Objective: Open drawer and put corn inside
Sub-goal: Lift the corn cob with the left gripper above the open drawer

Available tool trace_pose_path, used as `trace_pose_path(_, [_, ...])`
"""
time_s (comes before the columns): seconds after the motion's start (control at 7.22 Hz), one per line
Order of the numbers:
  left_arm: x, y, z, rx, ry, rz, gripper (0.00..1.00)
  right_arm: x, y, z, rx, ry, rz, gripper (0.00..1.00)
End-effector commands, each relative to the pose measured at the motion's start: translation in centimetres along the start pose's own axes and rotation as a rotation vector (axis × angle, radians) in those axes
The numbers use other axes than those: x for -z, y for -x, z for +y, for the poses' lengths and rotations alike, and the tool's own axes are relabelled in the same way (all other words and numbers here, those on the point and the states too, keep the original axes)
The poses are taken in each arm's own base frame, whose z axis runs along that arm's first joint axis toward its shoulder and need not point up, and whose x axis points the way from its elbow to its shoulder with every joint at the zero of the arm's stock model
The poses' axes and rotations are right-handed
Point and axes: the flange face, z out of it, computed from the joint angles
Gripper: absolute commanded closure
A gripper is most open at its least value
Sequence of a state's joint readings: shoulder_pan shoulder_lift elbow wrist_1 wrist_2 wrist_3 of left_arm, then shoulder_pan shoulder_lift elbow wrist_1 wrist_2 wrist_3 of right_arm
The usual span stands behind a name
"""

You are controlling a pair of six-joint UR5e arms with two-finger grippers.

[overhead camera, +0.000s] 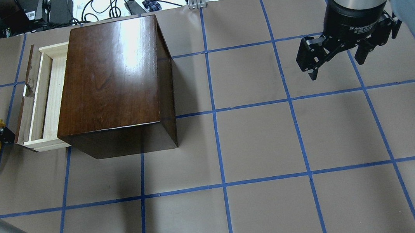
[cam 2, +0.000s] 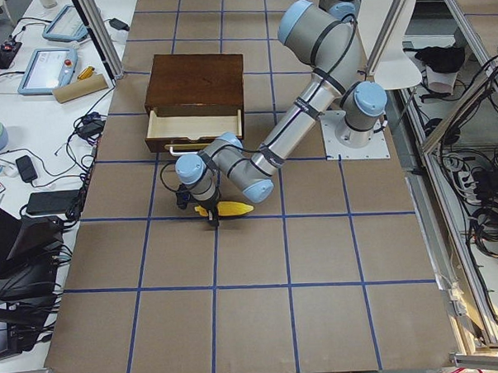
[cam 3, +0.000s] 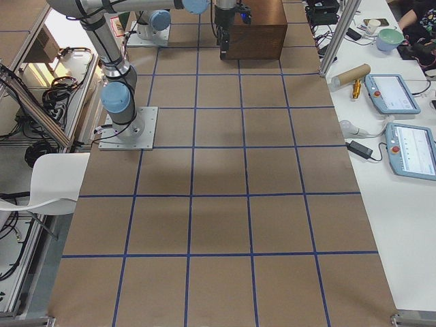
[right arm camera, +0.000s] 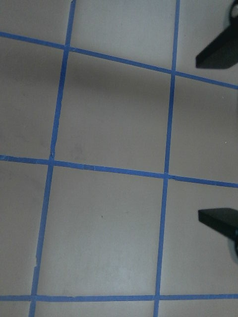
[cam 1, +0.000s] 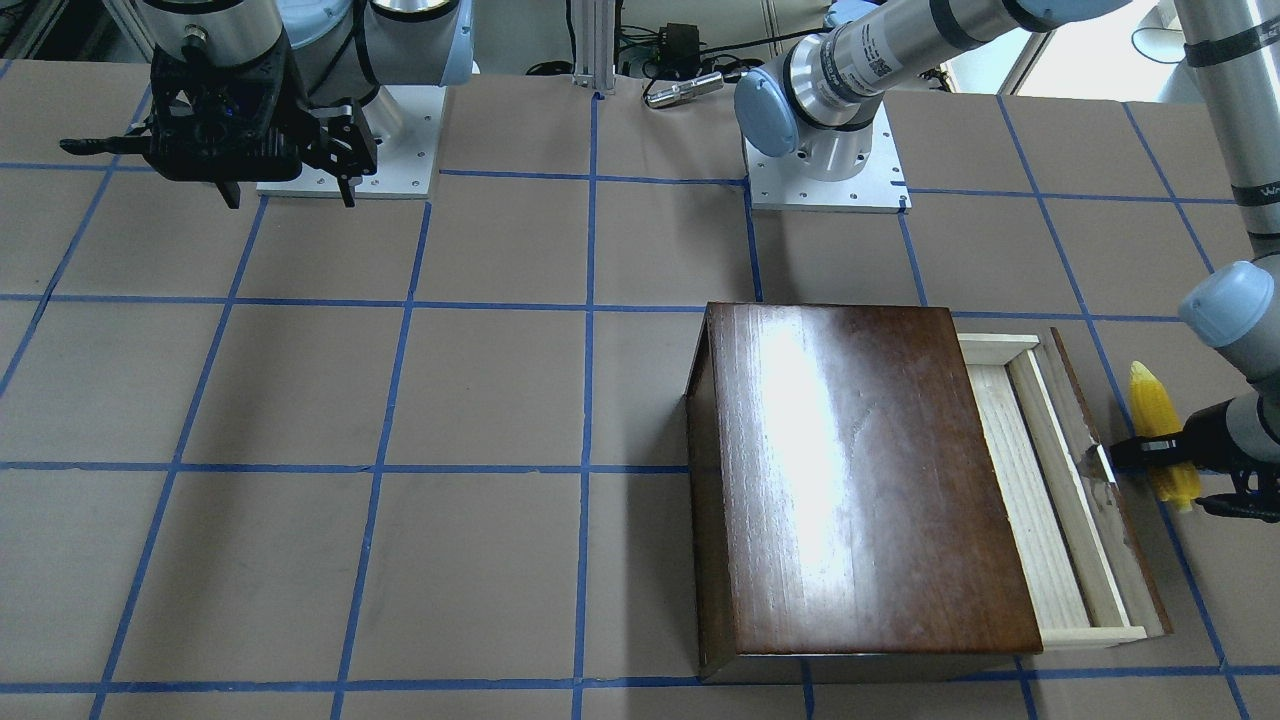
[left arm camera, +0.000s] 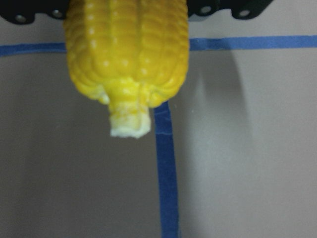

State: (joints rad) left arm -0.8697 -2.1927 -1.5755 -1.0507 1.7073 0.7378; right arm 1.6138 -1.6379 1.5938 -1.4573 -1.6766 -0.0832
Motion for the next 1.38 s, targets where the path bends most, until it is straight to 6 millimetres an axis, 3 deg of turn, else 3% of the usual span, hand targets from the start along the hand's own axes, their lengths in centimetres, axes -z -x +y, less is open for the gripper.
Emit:
trace_pose_path(0.0, [0.0, 0.0, 0.0, 0.000, 0.000, 0.000, 1.00, 0.0, 0.0, 0.0, 0.000, 0.001, 0.000, 0.00])
trace_pose_path(0.28, [0.6, 0.1, 0.0, 0.006, -0.006, -0.005, 1.00, 0.0, 0.0, 0.0, 0.000, 0.000, 0.000, 0.00])
trace_pose_path(0.42, [2.2, -0.1, 0.0, 0.006, -0.018, -0.017, 1.00, 0.0, 0.0, 0.0, 0.001, 0.001, 0.000, 0.00])
trace_pose_path(0.55, [4.6, -0.8, 0.3, 0.001, -0.024, -0.021, 1.00, 0.0, 0.0, 0.0, 0.001, 0.001, 0.000, 0.00])
trace_pose_path(0.69, [8.3, -1.6, 0.8, -0.009, -0.021, -0.012, 1.00, 0.0, 0.0, 0.0, 0.000, -0.001, -0.001, 0.00])
trace_pose_path(0.97, [17.5, -6.0, -0.4, -0.043, -0.013, -0.010, 1.00, 0.0, 0.0, 0.0, 0.001, 0.001, 0.000, 0.00])
trace_pose_path(1.11, [21.2, -9.6, -1.5, -0.077, -0.029, -0.023, 1.00, 0.0, 0.0, 0.0, 0.000, 0.001, -0.002, 0.00])
trace_pose_path(1.25, [23.5, -13.8, -2.3, -0.100, -0.067, -0.010, 1.00, 0.0, 0.0, 0.0, 0.000, 0.001, -0.002, 0.00])
